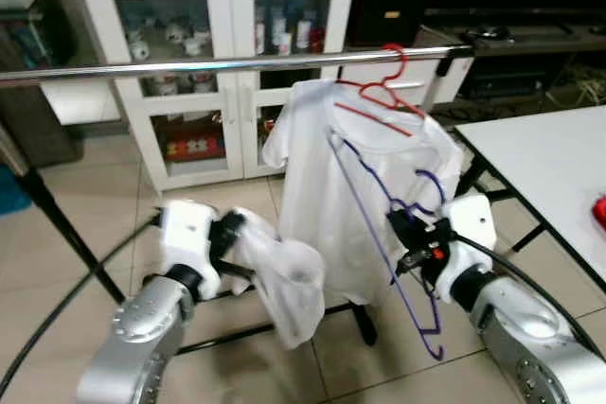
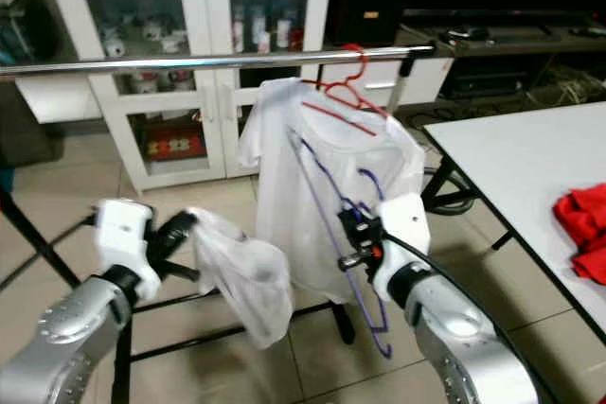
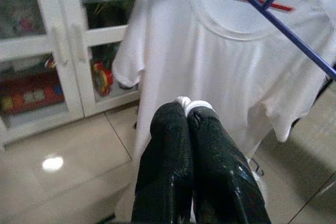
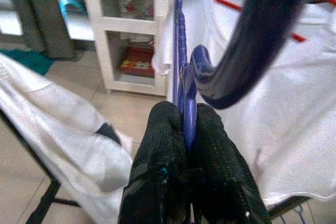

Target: Hang hanger

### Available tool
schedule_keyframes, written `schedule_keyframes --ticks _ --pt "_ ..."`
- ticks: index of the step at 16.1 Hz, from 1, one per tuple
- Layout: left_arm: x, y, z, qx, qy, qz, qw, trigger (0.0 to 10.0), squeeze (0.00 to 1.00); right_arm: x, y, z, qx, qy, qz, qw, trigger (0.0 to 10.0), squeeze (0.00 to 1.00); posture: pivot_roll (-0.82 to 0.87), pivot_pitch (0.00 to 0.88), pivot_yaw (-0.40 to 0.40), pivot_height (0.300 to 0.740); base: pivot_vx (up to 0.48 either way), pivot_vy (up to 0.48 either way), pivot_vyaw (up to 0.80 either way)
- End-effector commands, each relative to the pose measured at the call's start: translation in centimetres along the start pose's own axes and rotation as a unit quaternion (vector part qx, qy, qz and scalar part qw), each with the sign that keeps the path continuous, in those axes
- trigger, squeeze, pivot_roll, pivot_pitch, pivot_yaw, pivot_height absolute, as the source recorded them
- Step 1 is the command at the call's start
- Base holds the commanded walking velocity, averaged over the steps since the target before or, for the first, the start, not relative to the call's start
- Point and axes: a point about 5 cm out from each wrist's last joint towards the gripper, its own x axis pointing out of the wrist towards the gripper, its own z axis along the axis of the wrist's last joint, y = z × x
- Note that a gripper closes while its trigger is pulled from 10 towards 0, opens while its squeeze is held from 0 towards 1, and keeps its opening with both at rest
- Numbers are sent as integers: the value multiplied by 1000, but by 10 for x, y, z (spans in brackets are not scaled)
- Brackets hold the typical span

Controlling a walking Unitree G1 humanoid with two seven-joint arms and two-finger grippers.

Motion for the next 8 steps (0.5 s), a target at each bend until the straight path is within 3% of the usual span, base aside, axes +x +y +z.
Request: schedule_keyframes --ticks 1,5,8 --pt "3 1 8 11 -17 2 1000 10000 0 1 -1 11 0 -20 -8 1000 10000 0 70 10 -72 740 0 0 0" --pt "3 4 17 -2 -31 2 1000 10000 0 3 4 14 15 -27 -3 1000 10000 0 64 10 -40 740 0 0 -800" --pt "13 1 21 0 -35 -14 999 10000 0 -1 2 14 31 -32 -26 999 10000 0 66 7 -23 740 0 0 -800"
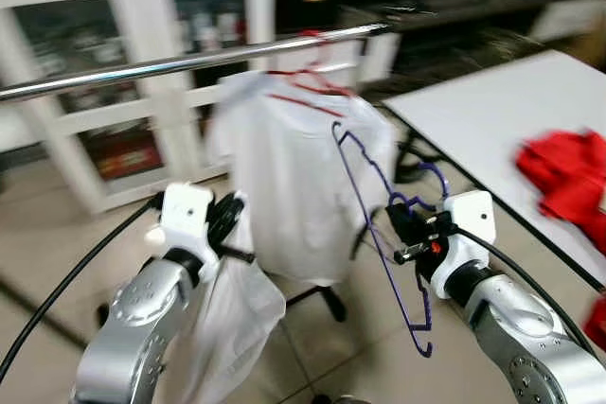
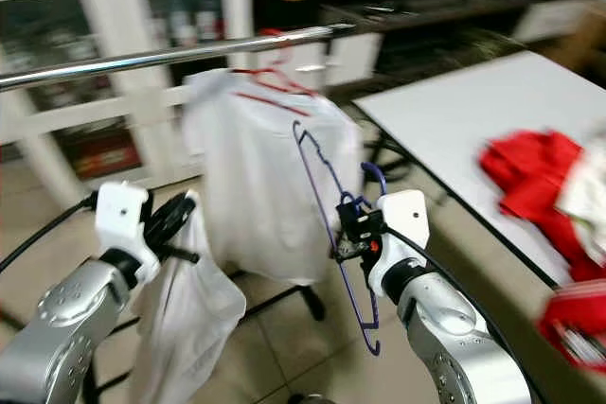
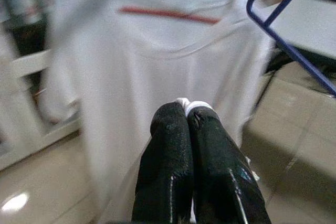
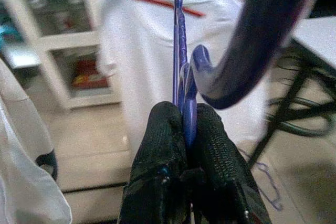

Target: Hang hanger

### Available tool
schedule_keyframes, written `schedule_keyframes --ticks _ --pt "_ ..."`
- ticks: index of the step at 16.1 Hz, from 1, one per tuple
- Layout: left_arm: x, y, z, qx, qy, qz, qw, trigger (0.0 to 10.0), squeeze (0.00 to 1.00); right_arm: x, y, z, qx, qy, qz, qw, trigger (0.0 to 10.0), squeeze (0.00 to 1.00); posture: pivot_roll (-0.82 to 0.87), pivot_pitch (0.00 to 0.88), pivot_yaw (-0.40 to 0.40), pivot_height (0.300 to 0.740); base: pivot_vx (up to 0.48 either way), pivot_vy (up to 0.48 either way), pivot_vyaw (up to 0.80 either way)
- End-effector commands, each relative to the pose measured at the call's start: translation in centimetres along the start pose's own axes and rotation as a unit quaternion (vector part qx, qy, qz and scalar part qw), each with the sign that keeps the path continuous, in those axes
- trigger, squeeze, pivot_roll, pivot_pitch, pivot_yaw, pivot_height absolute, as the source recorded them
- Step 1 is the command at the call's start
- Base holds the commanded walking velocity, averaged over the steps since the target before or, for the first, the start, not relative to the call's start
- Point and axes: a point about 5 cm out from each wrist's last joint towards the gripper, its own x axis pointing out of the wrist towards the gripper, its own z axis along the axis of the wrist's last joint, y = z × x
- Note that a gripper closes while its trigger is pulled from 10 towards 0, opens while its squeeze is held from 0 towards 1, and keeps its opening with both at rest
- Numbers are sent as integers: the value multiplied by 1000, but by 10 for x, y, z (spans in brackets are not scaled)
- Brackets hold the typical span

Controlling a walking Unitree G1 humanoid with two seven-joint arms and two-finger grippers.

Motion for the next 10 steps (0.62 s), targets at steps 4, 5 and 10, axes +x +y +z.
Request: schedule_keyframes --ticks 4,5,10 --pt "-4 -1 -1 -1 7 -6 1000 10000 0 -3 -2 7 10 -6 -15 1000 10000 0 74 44 -39 740 0 0 -800" --pt "-5 -2 -2 -1 8 -6 1000 10000 0 -4 -1 6 9 -3 -12 1000 10000 0 74 44 -39 740 0 0 -800" --pt "8 -3 2 2 5 -16 1000 10000 0 -2 -2 13 -35 -26 -21 999 10000 0 65 38 -18 740 0 0 -800"
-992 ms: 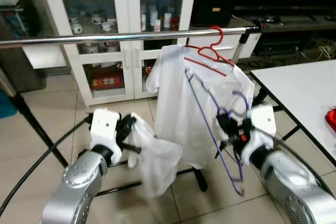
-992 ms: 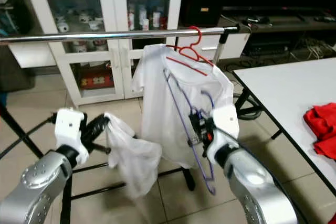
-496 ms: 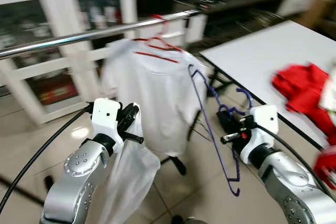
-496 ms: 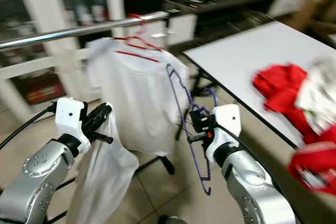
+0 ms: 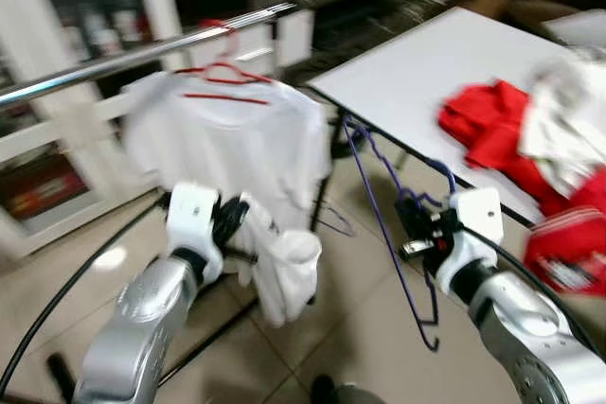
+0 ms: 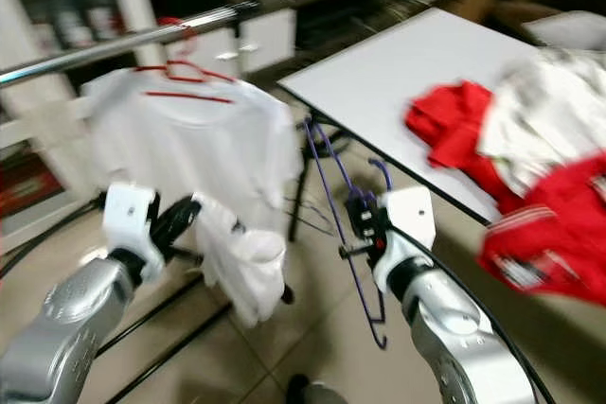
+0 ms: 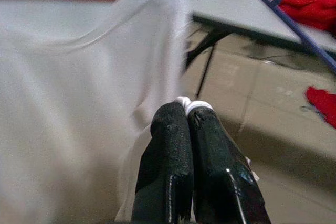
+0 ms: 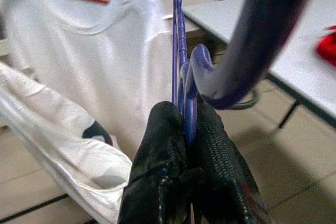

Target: Hang hanger

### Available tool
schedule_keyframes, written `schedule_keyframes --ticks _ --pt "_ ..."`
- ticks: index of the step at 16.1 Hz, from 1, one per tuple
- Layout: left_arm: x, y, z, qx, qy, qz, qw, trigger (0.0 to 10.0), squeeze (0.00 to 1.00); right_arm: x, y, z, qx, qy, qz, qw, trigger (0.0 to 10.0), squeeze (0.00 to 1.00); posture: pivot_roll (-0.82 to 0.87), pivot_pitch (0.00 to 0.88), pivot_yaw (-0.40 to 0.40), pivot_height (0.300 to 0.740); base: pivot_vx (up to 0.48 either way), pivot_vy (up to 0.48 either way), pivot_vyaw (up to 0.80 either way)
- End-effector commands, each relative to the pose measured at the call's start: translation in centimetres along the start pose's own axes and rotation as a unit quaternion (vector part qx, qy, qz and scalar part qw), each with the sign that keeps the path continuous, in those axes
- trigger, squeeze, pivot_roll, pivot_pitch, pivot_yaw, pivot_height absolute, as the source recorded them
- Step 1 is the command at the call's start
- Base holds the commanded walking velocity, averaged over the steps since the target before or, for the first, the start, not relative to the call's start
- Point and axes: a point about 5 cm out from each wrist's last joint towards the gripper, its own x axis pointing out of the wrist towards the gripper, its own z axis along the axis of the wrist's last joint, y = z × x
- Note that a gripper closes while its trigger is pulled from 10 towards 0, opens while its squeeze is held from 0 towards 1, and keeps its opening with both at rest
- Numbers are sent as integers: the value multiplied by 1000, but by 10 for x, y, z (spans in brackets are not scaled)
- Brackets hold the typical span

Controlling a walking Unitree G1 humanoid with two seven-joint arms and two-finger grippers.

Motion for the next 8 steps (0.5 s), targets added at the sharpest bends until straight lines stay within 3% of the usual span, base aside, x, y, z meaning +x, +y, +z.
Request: schedule_keyframes --ticks 1,6,8 --pt "0 -1 5 3 -10 -3 1000 10000 0 0 0 6 -14 -15 1 1000 10000 0 66 41 -19 740 0 0 -800" --pt "-8 1 -4 -7 2 10 1000 10000 0 -5 2 5 -36 -14 19 999 10000 0 58 35 -9 740 0 0 -800" --pt "4 -3 4 -5 -10 -5 1000 10000 0 1 -2 15 -38 -42 3 998 10000 0 54 23 -6 740 0 0 -800"
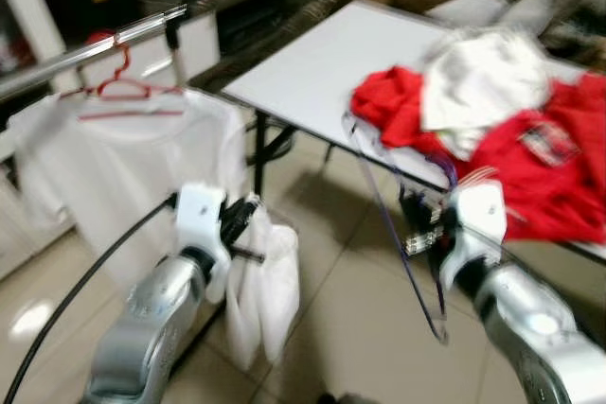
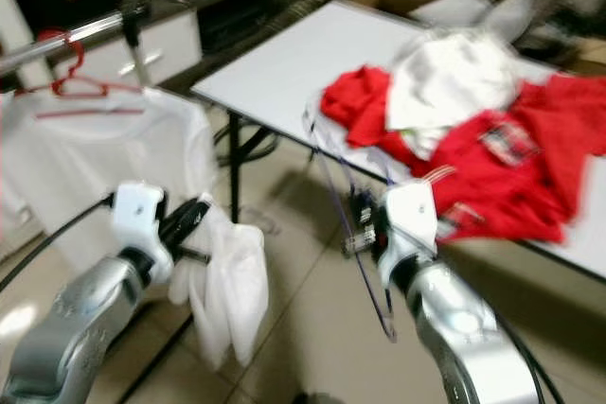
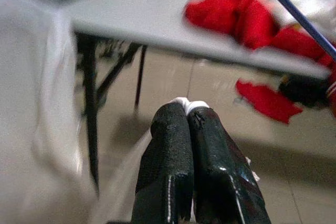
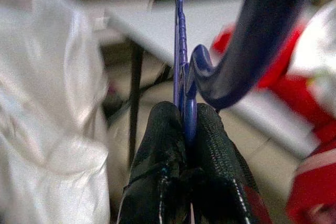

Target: Hang hanger

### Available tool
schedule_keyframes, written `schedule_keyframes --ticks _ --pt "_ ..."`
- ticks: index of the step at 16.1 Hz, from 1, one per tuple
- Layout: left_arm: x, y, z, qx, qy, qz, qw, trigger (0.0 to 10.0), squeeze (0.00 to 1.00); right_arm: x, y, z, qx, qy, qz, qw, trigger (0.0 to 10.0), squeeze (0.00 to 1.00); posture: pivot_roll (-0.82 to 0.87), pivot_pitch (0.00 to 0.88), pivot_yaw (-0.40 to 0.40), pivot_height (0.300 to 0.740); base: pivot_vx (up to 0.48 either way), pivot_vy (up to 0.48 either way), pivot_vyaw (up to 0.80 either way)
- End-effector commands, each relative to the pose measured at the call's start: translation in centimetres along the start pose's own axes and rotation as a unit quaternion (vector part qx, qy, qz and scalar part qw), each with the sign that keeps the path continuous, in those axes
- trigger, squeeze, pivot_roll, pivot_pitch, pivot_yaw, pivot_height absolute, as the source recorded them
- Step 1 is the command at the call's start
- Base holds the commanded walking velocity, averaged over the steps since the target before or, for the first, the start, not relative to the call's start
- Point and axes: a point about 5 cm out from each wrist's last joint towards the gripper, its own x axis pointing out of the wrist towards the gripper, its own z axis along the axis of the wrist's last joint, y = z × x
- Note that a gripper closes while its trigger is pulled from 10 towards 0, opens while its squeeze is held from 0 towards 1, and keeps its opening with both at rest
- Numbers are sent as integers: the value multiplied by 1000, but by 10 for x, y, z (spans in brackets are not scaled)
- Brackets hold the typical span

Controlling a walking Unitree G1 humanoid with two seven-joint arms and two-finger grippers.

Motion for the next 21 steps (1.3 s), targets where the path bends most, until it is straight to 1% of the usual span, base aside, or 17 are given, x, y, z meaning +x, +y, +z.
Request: schedule_keyframes --ticks 1,2,4,5,6,7,8,9,10,11,12,13,14,16,18,21 --pt "0 3 5 5 -10 7 1000 10000 0 -1 -1 3 -1 -10 -8 1000 10000 0 66 41 -33 740 0 0 -800" --pt "-6 8 7 -7 -15 29 999 10000 0 2 0 3 4 -8 -2 1000 10000 0 75 53 -45 740 0 0 -800" --pt "-11 10 5 -8 -11 32 999 10000 0 1 2 -2 13 7 18 1000 10000 0 71 46 -48 740 0 0 -800" --pt "-12 10 5 -10 -12 31 999 10000 0 -1 5 -3 21 13 43 999 10000 0 71 23 -28 740 0 0 -800" --pt "-8 8 3 -11 -12 27 1000 10000 0 -4 6 -6 18 13 56 998 10000 0 70 6 -21 740 0 0 -800" --pt "-4 6 5 -3 -15 16 1000 10000 0 -4 4 -7 5 14 52 999 10000 0 66 0 -19 740 0 0 -800" --pt "-1 5 6 -3 -17 14 1000 10000 0 -3 3 -7 5 15 45 999 10000 0 51 10 -23 740 0 0 -800" --pt "1 3 10 -6 -27 13 1000 10000 0 -1 2 -5 13 13 33 999 10000 0 50 10 -28 740 0 0 -800" --pt "2 2 11 -10 -37 13 999 10000 0 -2 1 -6 16 15 31 999 10000 0 41 4 -17 740 0 0 -800" --pt "2 -1 12 -13 -42 7 999 10000 0 -5 -2 -9 1 22 25 999 10000 0 37 3 -16 740 0 0 -800" --pt "2 -1 12 -13 -42 6 999 10000 0 -6 -3 -10 -3 23 21 1000 10000 0 36 2 -16 740 0 0 -800" --pt "4 -1 12 1 -43 6 999 10000 0 -7 -6 -9 6 19 8 1000 10000 0 36 0 -15 740 0 0 -800" --pt "7 0 15 4 -53 8 999 10000 0 -7 -10 -8 9 15 -1 1000 10000 0 35 1 -15 740 0 0 -800" --pt "5 0 20 -7 -67 3 998 10000 0 -6 -11 -6 2 10 0 1000 10000 0 36 5 -15 740 289 0 -800" --pt "4 0 21 -8 -72 -1 997 10000 0 -8 -9 -4 -6 4 18 1000 10000 0 36 0 -15 740 352 0 0" --pt "6 -1 24 -8 -80 -9 997 10000 0 -9 -13 -2 -22 0 28 999 10000 0 35 0 -14 740 366 0 0"
